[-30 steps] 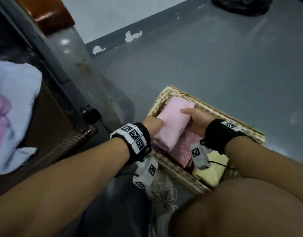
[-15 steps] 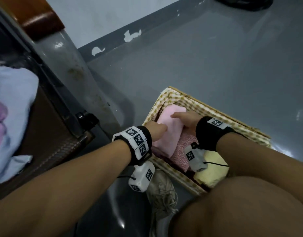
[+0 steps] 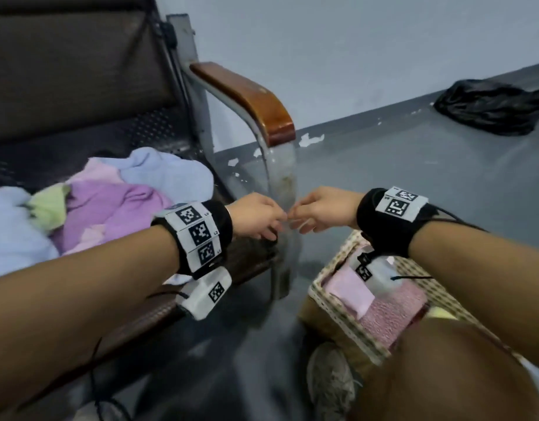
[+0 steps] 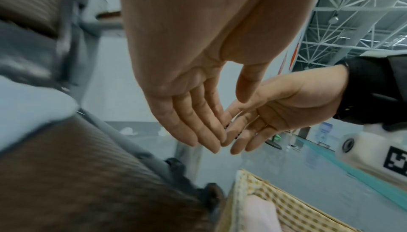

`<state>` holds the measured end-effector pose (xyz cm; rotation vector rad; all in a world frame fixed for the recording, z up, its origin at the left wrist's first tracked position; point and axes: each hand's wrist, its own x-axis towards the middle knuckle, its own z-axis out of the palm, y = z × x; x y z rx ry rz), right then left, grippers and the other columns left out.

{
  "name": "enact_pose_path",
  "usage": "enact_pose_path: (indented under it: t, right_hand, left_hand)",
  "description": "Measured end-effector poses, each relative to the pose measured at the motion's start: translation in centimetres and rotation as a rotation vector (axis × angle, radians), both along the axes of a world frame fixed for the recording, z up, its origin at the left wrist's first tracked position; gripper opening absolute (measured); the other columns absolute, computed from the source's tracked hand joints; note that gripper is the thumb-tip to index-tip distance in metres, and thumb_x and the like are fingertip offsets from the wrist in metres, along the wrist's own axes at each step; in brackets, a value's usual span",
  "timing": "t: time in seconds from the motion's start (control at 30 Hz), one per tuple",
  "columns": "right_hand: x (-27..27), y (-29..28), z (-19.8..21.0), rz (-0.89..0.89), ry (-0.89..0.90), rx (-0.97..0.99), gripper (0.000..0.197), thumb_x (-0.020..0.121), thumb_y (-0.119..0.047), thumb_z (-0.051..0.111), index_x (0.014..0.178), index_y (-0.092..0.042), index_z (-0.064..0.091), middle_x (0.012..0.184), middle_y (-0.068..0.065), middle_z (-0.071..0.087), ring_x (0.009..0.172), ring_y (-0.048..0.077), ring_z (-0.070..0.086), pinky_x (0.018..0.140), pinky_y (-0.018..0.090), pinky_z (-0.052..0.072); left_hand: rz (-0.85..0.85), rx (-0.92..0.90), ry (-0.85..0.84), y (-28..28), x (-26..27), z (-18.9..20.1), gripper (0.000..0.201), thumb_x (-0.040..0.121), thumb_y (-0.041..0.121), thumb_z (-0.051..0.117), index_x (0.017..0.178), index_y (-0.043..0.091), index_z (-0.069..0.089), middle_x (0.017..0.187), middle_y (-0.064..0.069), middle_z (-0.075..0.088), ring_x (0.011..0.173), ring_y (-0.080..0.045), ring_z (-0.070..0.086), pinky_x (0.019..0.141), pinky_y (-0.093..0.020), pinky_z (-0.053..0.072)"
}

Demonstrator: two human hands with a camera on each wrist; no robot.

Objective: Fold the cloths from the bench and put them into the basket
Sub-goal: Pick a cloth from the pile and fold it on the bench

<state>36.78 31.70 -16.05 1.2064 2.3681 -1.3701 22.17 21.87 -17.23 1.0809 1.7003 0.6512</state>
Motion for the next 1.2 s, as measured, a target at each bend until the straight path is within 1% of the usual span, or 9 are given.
enact_pose_path:
  t: [0.07, 0.2, 0.33, 0.57, 0.73, 0.8, 0.9, 1.03, 1.2]
  right_hand:
    - [-4.1, -2.3, 1.5, 0.082, 0.043, -0.009, 0.034, 0.098, -0.022, 0.057, 0.116, 0.006, 0.064, 0.085, 0.012, 0.070, 0.088, 0.022, 0.064, 0.076, 0.030, 0.048]
    - [-11.6, -6.6, 2.5, 0.207, 0.042, -0.048, 0.036, 0.097, -0.017, 0.056, 0.121, 0.008, 0.061, 0.091, 0.012, 0.060, 0.081, 0.019, 0.052, 0.064, 0.024, 0.037]
    - [-17.1, -9.1, 0.8, 0.274, 0.004, 0.088, 0.028, 0.096, -0.021, 0.057, 0.117, -0.008, 0.069, 0.114, 0.010, 0.072, 0.088, 0.018, 0.065, 0.077, 0.029, 0.051]
    - [-18.9, -9.4, -5.4, 0.616, -0.223, 0.443, 0.060, 0.083, -0.013, 0.067, 0.142, -0.015, 0.054, 0.140, 0.007, 0.059, 0.126, 0.023, 0.056, 0.105, 0.029, 0.043]
    - [-19.9, -7.4, -6.7, 0.624, -0.129, 0.700, 0.015, 0.092, -0.028, 0.061, 0.094, -0.018, 0.071, 0.104, 0.008, 0.073, 0.099, 0.029, 0.065, 0.086, 0.035, 0.051]
    - [-20.6, -7.0, -6.7, 0.595, -0.015, 0.715, 0.028, 0.101, -0.032, 0.049, 0.077, -0.019, 0.056, 0.092, 0.010, 0.069, 0.085, 0.029, 0.061, 0.080, 0.036, 0.048]
    - [-21.6, -7.2, -5.8, 0.476, 0.274, 0.547, 0.032, 0.106, -0.028, 0.039, 0.075, -0.020, 0.041, 0.077, 0.001, 0.054, 0.076, 0.022, 0.050, 0.077, 0.037, 0.043]
    - [-21.9, -6.9, -4.7, 0.308, 0.447, 0.342, 0.018, 0.100, -0.034, 0.048, 0.090, -0.020, 0.051, 0.062, -0.007, 0.055, 0.059, 0.008, 0.049, 0.061, 0.027, 0.040]
    - [-21.1, -5.9, -5.2, 0.416, 0.325, 0.299, 0.033, 0.077, -0.042, 0.061, 0.103, -0.022, 0.060, 0.096, 0.000, 0.067, 0.091, 0.018, 0.063, 0.083, 0.034, 0.051]
  left_hand:
    - [0.038, 0.019, 0.029, -2.9, -3.4, 1.0, 0.013, 0.096, 0.029, 0.058, 0.088, 0.020, 0.062, 0.092, -0.004, 0.068, 0.079, -0.020, 0.066, 0.065, -0.025, 0.042]
    - [0.108, 0.062, 0.169, -8.5, -9.1, 1.3, 0.015, 0.095, 0.026, 0.057, 0.095, 0.015, 0.067, 0.097, -0.002, 0.073, 0.082, -0.017, 0.070, 0.064, -0.017, 0.052]
    - [0.134, 0.003, 0.461, -12.4, -12.9, -1.2, 0.023, 0.092, 0.035, 0.057, 0.108, 0.022, 0.067, 0.115, 0.000, 0.070, 0.105, -0.019, 0.065, 0.098, -0.037, 0.049]
    - [0.071, -0.149, 0.620, -14.1, -14.4, -6.8, 0.066, 0.079, 0.045, 0.074, 0.137, 0.022, 0.052, 0.135, -0.005, 0.058, 0.119, -0.024, 0.056, 0.098, -0.032, 0.046]
    - [0.114, -0.070, 0.596, -12.8, -14.6, -7.2, 0.040, 0.076, 0.062, 0.067, 0.095, 0.028, 0.064, 0.111, -0.002, 0.068, 0.094, -0.021, 0.061, 0.078, -0.030, 0.047]
    - [0.168, 0.011, 0.551, -12.4, -14.3, -7.2, 0.043, 0.072, 0.066, 0.065, 0.089, 0.026, 0.062, 0.098, 0.000, 0.069, 0.087, -0.019, 0.062, 0.077, -0.034, 0.050]
    - [0.339, 0.156, 0.560, -12.1, -14.3, -6.7, 0.037, 0.083, 0.047, 0.067, 0.105, 0.018, 0.062, 0.102, -0.001, 0.069, 0.095, -0.022, 0.063, 0.081, -0.032, 0.049]
    - [0.469, 0.347, 0.584, -12.1, -15.4, -4.9, 0.022, 0.099, 0.020, 0.045, 0.101, 0.012, 0.066, 0.104, -0.009, 0.070, 0.097, -0.026, 0.063, 0.082, -0.031, 0.045]
    - [0.649, 0.512, 0.410, -12.4, -15.3, -2.4, 0.022, 0.098, 0.017, 0.043, 0.101, 0.011, 0.064, 0.101, -0.003, 0.069, 0.098, -0.021, 0.062, 0.091, -0.040, 0.048]
